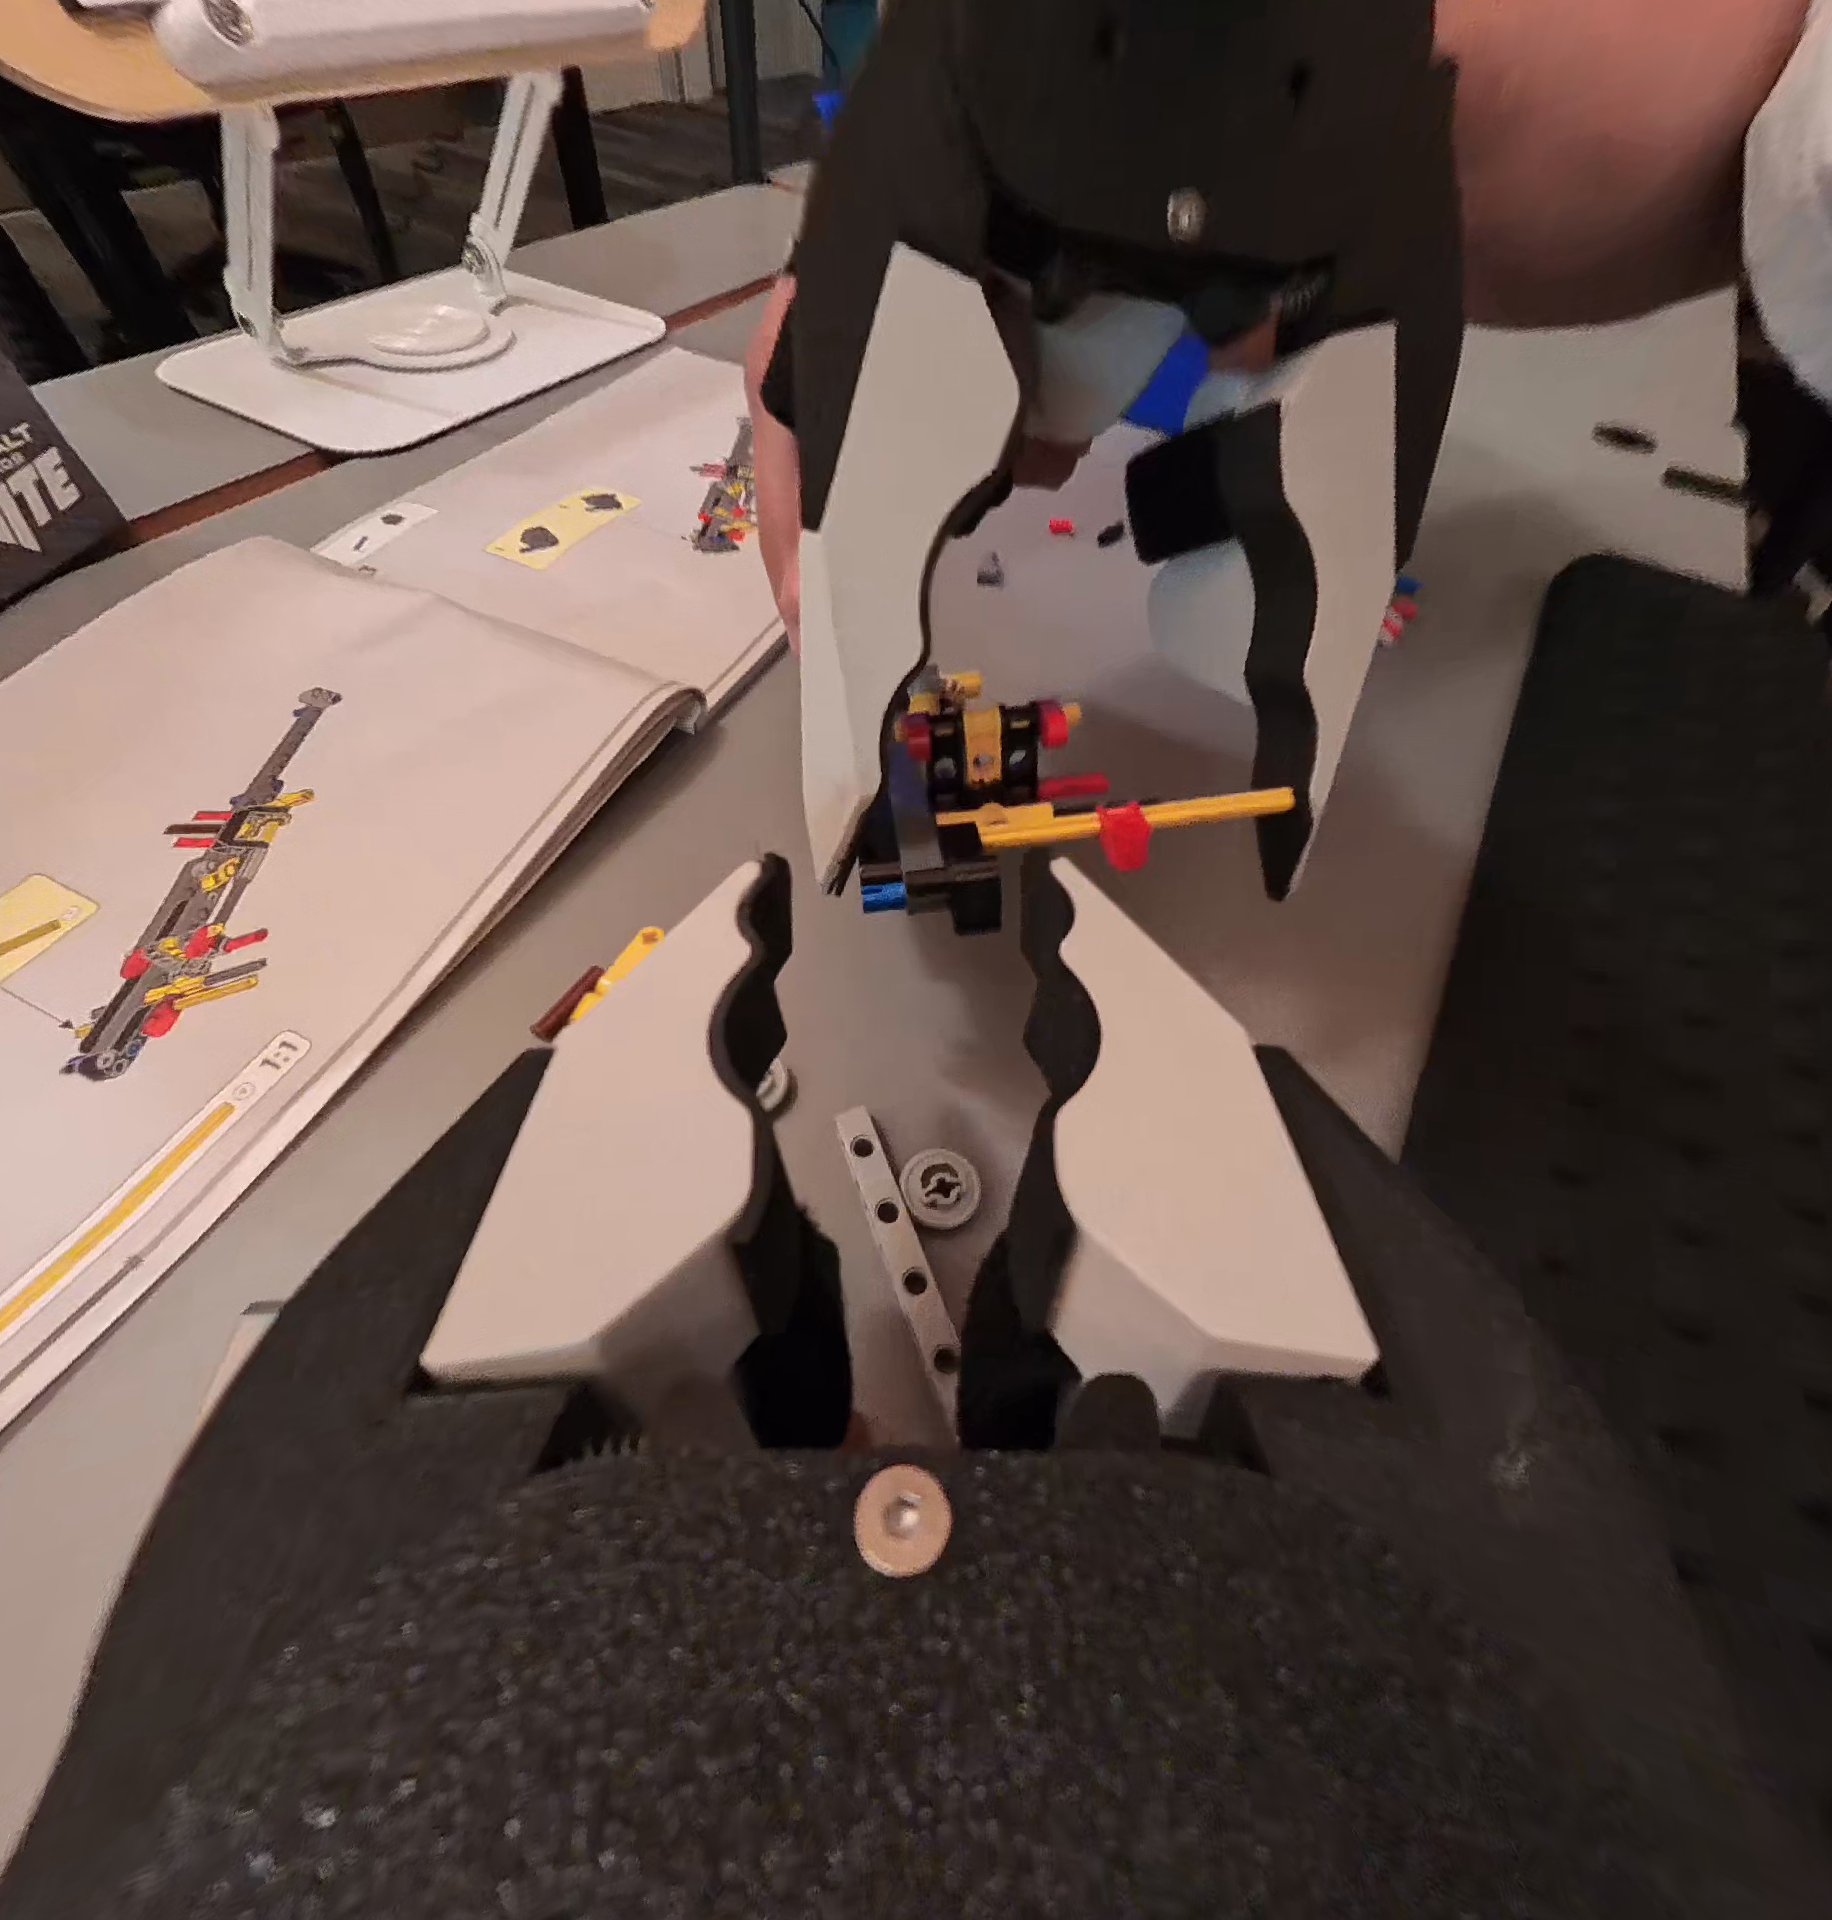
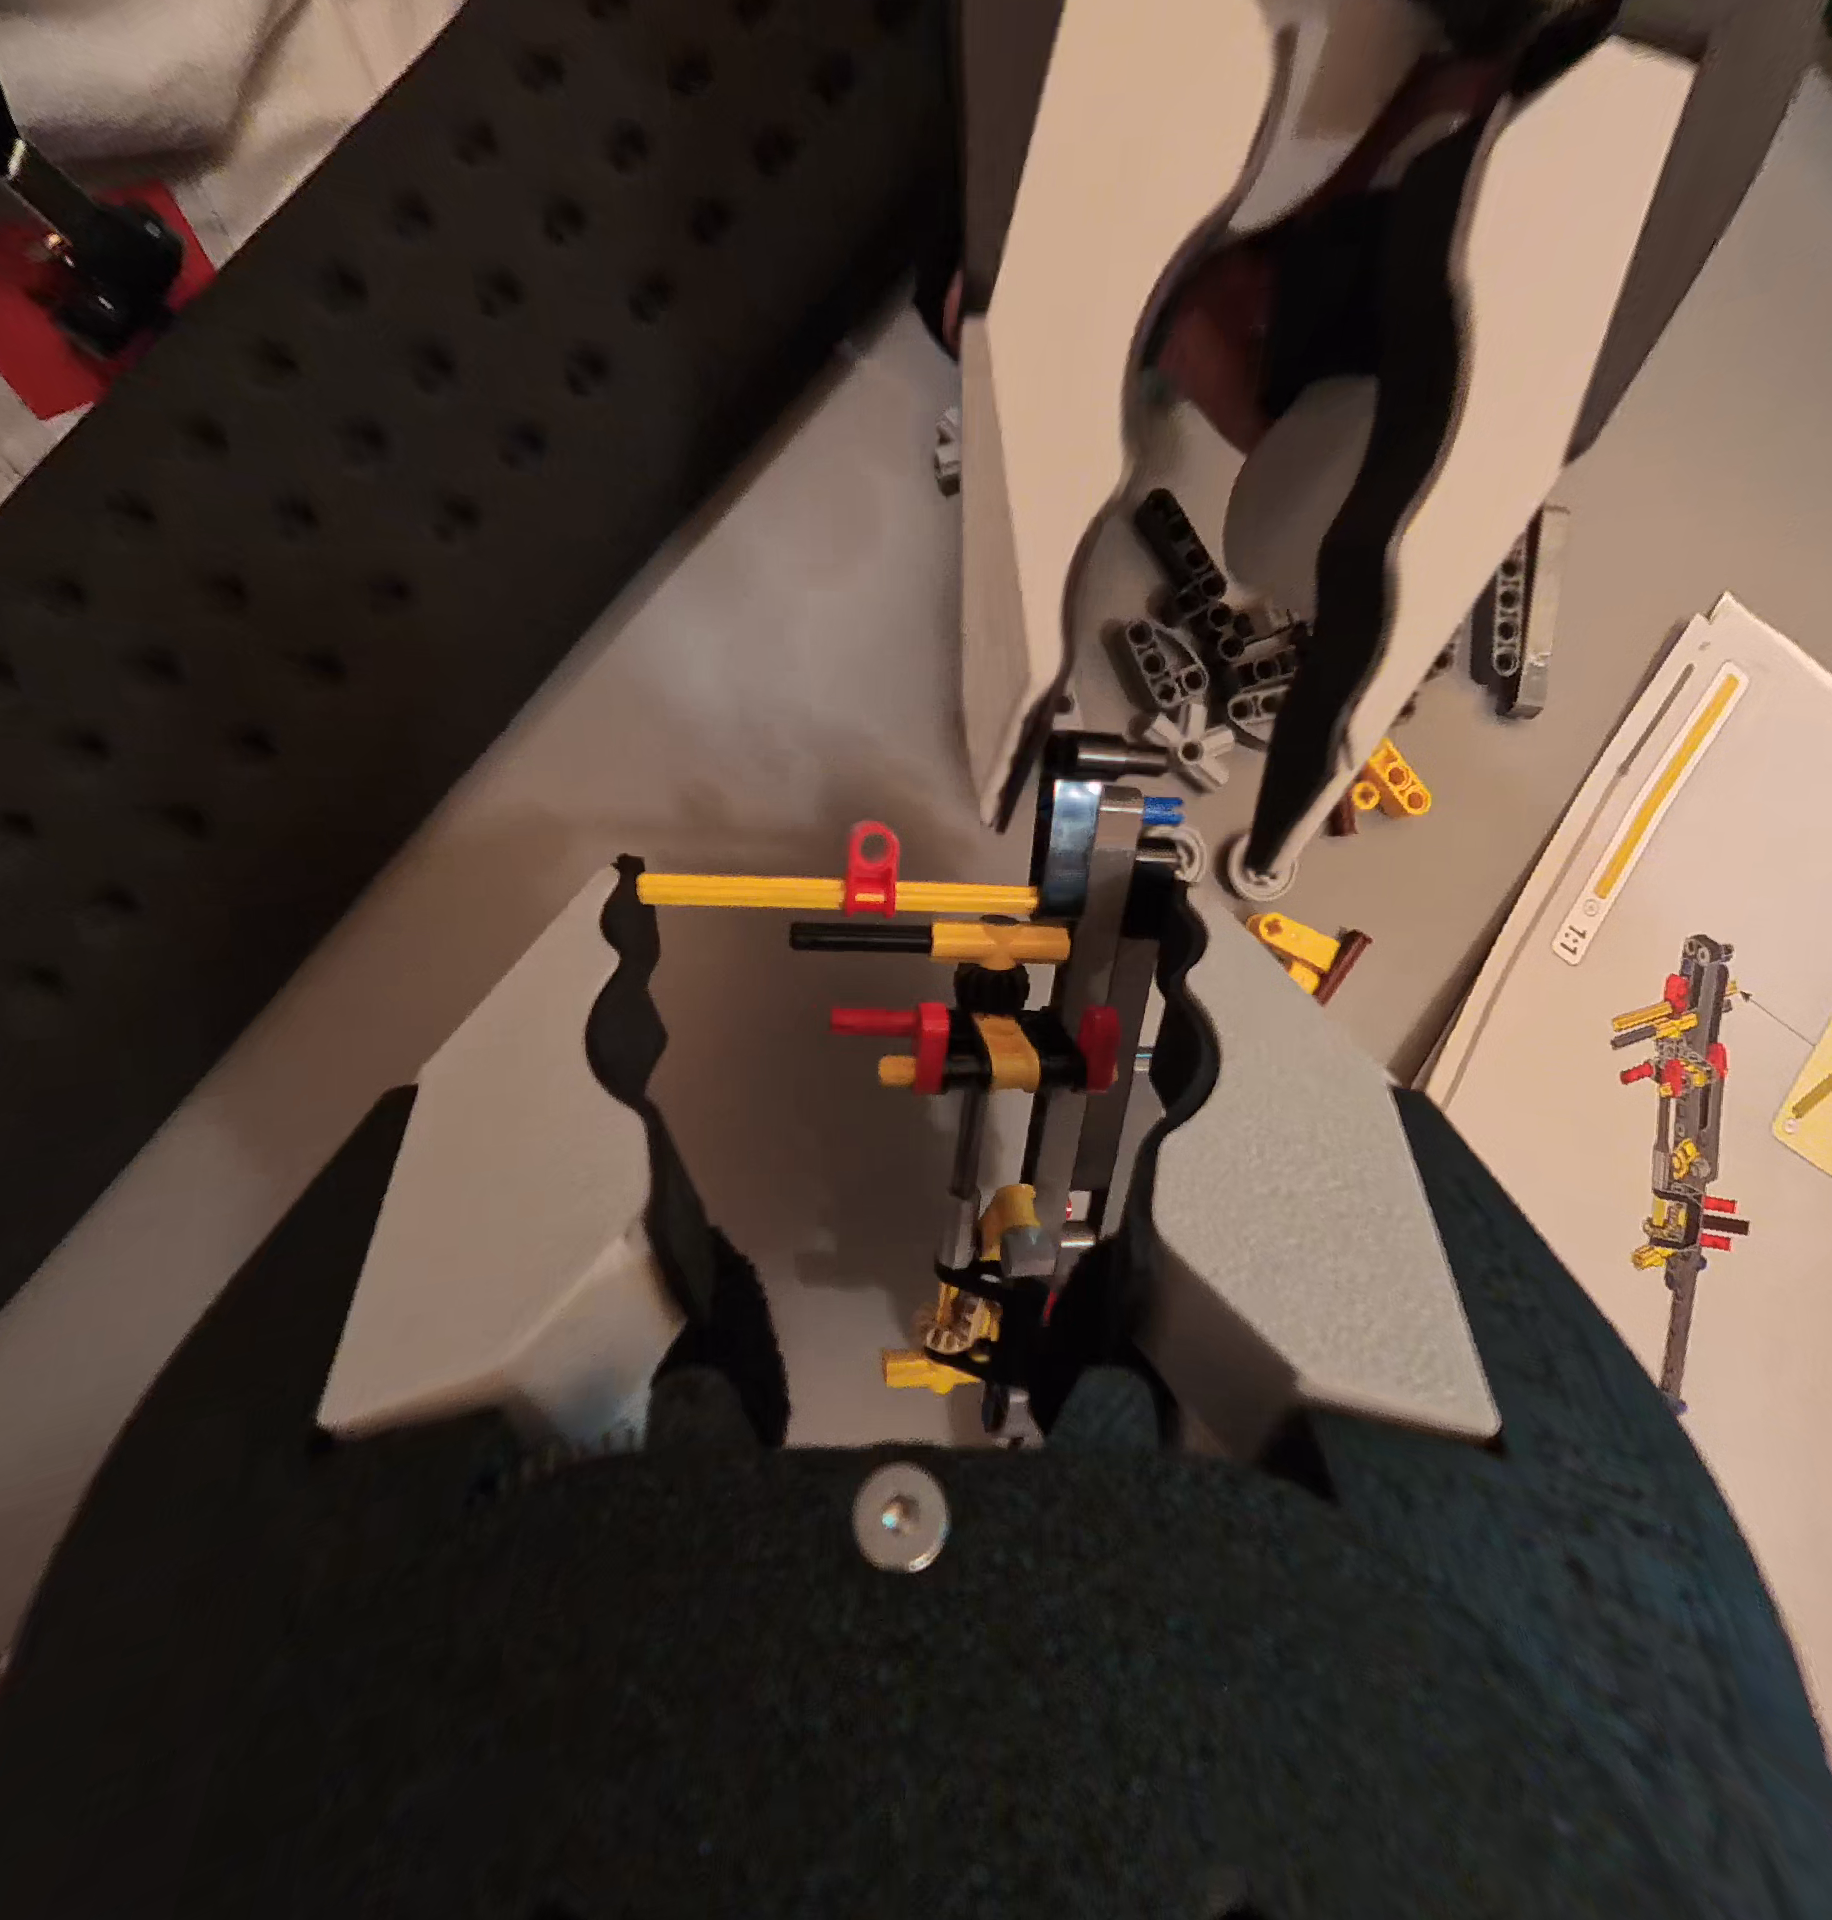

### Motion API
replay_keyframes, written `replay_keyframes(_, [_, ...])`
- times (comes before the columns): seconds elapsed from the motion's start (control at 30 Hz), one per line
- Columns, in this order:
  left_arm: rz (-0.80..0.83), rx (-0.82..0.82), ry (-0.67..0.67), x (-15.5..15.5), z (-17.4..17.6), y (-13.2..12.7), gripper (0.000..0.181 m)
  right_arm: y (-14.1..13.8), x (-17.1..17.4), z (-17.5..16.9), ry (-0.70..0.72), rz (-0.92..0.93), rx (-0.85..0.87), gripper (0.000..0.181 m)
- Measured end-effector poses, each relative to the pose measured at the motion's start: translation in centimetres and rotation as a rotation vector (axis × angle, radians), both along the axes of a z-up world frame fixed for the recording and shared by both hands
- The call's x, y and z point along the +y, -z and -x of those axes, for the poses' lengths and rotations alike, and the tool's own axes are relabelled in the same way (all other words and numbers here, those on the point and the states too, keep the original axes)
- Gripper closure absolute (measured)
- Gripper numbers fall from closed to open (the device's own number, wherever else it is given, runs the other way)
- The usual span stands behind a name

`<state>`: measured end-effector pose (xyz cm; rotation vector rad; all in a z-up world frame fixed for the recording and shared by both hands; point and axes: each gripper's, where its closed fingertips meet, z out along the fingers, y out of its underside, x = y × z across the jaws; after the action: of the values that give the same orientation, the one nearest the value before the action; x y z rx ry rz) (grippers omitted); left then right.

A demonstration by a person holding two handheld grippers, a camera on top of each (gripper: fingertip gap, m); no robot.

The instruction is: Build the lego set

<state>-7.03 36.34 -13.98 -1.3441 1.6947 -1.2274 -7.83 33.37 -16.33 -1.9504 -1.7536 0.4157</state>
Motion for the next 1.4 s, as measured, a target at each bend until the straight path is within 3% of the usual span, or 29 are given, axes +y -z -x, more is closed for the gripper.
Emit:
replay_keyframes(0.23, [-0.119, 0.016, -0.029, -0.2, -0.3, 1.0, 0.148, -0.1, 0.0, 0.4, 0.001, -0.047, 0.045, 0.086])
replay_keyframes(0.37, [-0.215, 0.007, -0.051, 0.3, -0.4, 1.1, 0.152, -0.3, 0.3, 0.8, 0.075, -0.034, 0.099, 0.086])
replay_keyframes(0.87, [-0.283, -0.065, -0.126, 1.1, -0.7, -0.2, 0.154, -0.6, 1.6, 0.2, 0.084, -0.321, 0.037, 0.086])
replay_keyframes(1.03, [-0.451, -0.103, -0.144, 1.1, -0.5, -0.4, 0.156, -0.7, 1.4, 0.3, 0.088, -0.246, 0.054, 0.086])
replay_keyframes(1.13, [-0.459, -0.097, -0.149, 1.3, -0.5, -0.4, 0.157, -0.6, 1.8, 0.2, 0.115, -0.257, 0.06, 0.082])
replay_keyframes(1.2, [-0.439, -0.081, -0.141, 1.3, -0.4, 0.0, 0.157, -0.5, 2.6, -0.3, 0.179, -0.28, 0.059, 0.061])
replay_keyframes(1.27, [-0.445, -0.083, -0.136, 1.2, -0.3, 0.0, 0.157, 0.2, 2.5, -0.7, 0.218, -0.223, 0.051, 0.059])
replay_keyframes(1.4, [-0.474, -0.102, -0.102, 0.7, -0.3, 0.1, 0.158, 1.1, 1.3, -0.3, 0.204, -0.09, 0.073, 0.07])
